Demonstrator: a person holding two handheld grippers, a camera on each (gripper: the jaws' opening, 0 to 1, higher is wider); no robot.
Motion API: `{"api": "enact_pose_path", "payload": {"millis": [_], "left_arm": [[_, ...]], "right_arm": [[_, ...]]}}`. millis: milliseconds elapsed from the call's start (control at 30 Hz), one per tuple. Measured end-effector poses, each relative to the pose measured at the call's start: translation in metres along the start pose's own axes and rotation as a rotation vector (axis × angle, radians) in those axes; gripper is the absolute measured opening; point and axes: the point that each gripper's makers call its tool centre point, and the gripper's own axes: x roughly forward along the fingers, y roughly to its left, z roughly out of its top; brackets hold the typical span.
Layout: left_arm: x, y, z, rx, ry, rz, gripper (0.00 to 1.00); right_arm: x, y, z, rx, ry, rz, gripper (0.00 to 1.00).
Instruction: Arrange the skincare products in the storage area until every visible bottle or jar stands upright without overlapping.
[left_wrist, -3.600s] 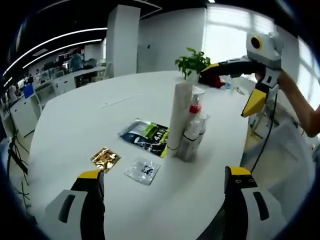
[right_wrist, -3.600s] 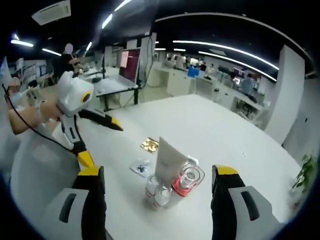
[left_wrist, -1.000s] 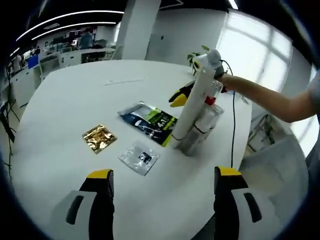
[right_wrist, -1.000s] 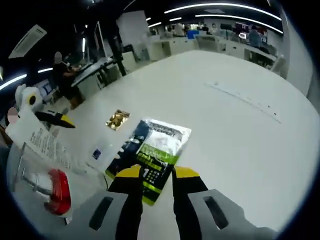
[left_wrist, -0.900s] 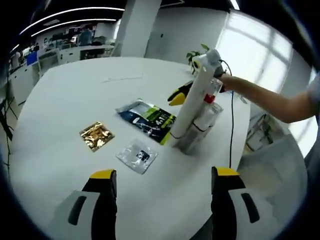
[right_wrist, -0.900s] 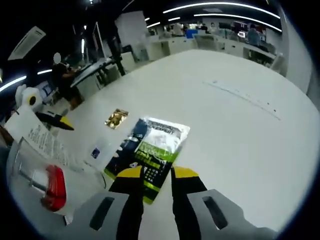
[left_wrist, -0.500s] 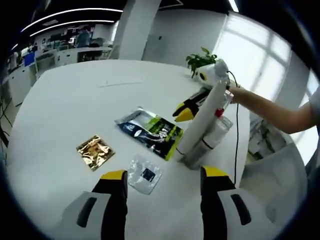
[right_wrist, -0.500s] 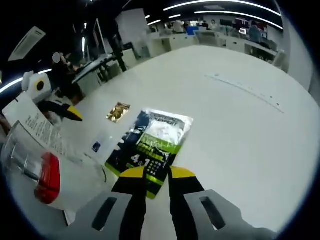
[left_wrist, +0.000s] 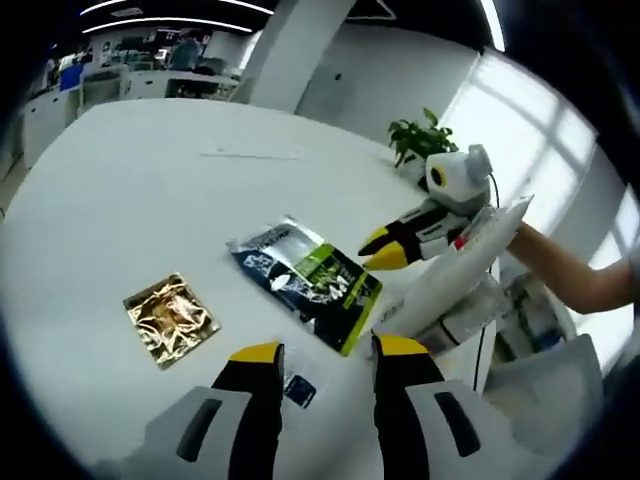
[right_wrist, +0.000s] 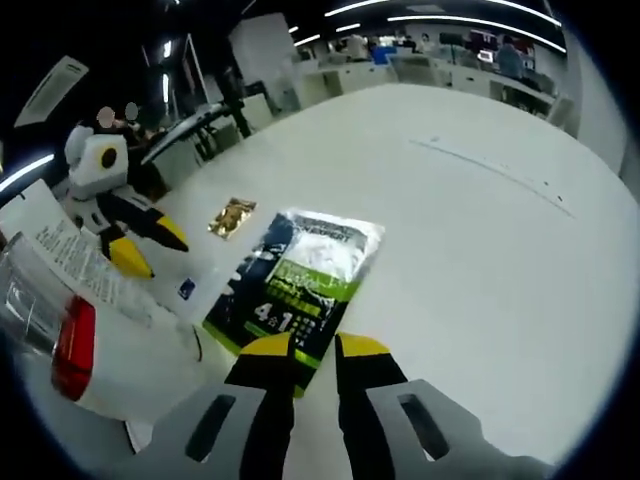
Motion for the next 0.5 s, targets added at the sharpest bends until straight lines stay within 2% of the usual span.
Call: {"api": "enact_pose_path", "payload": {"millis": [167,233,500], "left_arm": [[0.018,0.004,-0.001,-0.088,0.007,-0.002,0.25],[0.024,0.003,0.002,-0.132,-0.007,-0.008,0.25],[0.039,0.007,0.0,-0.202,-0.002,-0.008,0.23]], "right_arm": [[0.002,-0.001,-0.002,0.007,0.002,0.011,0.15],[0.003,-0.002,-0.003,0.011,-0.001,0.018,0.15],[0.006,-0.002,-0.003,0.029,-0.007,0.036,0.15]]}}
